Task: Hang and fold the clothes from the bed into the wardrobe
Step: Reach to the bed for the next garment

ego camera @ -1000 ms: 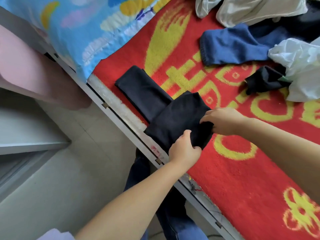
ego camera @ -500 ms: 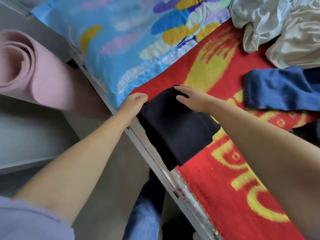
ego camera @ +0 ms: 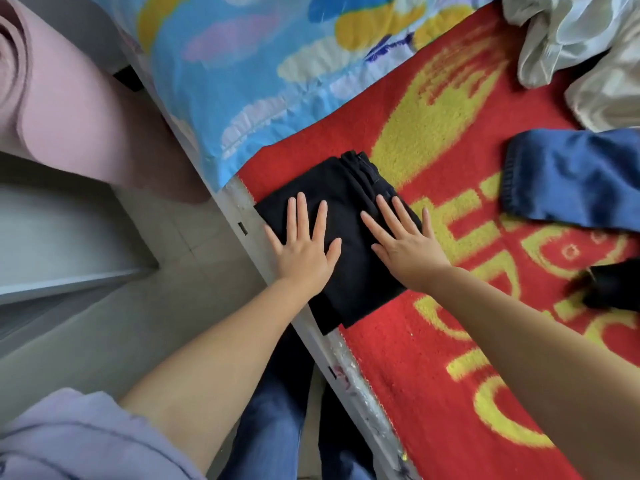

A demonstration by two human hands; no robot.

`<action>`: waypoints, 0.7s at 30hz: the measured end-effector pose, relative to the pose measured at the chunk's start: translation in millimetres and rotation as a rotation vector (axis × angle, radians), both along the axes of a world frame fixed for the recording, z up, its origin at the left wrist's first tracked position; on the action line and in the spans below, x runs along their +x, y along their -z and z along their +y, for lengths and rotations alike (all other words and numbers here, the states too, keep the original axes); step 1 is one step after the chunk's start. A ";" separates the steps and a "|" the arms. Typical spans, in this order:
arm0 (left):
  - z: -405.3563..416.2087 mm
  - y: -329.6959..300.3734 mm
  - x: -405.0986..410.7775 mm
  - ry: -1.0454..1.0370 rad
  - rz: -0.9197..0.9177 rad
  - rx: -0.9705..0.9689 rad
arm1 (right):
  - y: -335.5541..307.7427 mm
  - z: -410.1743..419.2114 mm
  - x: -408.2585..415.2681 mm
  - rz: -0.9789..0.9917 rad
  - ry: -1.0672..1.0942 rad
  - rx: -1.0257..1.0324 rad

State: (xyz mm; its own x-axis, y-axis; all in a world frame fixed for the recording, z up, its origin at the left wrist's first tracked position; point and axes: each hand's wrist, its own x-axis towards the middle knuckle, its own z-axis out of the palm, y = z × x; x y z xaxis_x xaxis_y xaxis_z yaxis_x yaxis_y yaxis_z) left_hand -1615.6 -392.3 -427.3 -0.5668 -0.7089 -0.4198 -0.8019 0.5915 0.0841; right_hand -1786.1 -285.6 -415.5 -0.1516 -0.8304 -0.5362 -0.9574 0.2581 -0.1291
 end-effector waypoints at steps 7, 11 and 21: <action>79.4 -28.6 -15.1 -0.064 -0.019 0.160 | -21.4 41.2 0.6 0.052 -0.410 0.081; 110.5 -15.2 -8.1 -0.030 -0.107 0.039 | -3.2 48.6 5.5 0.151 -0.381 0.003; 92.8 -35.6 -4.9 -0.054 -0.025 0.034 | -35.4 16.4 7.8 0.036 -0.271 0.012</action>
